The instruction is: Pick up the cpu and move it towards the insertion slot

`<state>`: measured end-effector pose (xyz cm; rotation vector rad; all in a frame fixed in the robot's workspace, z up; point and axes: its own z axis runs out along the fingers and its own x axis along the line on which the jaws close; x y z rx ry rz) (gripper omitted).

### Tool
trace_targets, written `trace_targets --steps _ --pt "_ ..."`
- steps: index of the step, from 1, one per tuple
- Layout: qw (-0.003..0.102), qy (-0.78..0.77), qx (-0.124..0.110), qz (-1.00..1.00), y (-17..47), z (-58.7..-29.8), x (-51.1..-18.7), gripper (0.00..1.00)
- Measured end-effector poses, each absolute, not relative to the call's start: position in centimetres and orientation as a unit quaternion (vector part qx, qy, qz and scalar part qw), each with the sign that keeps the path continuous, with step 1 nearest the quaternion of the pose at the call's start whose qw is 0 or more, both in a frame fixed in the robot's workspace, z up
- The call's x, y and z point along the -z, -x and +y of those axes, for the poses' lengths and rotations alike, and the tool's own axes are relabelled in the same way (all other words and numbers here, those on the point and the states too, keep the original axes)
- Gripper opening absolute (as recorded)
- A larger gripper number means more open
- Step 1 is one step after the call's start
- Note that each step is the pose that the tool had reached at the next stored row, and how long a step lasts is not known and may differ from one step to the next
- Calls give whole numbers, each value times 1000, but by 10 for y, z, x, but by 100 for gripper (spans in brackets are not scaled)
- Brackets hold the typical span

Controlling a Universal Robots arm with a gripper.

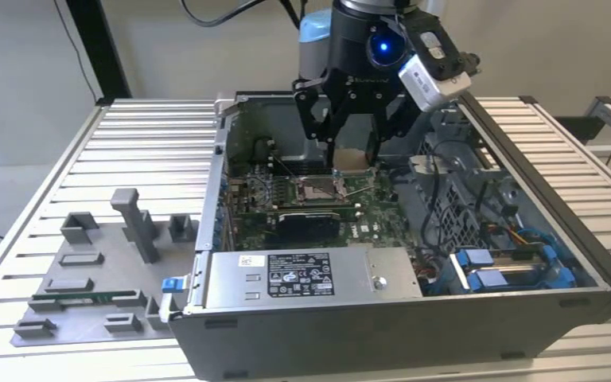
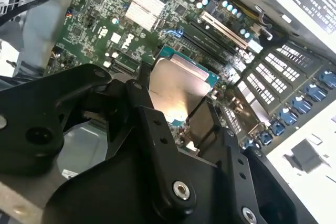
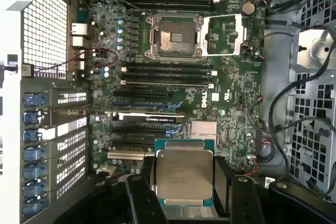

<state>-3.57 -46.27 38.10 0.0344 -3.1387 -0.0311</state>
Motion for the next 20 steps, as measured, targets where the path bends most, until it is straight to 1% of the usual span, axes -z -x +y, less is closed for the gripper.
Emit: trace_targets --steps 3,20 --pt "1 -11 10 -1000 36 -457 -381 0" --pt "1 -11 10 -1000 37 -400 -377 0"
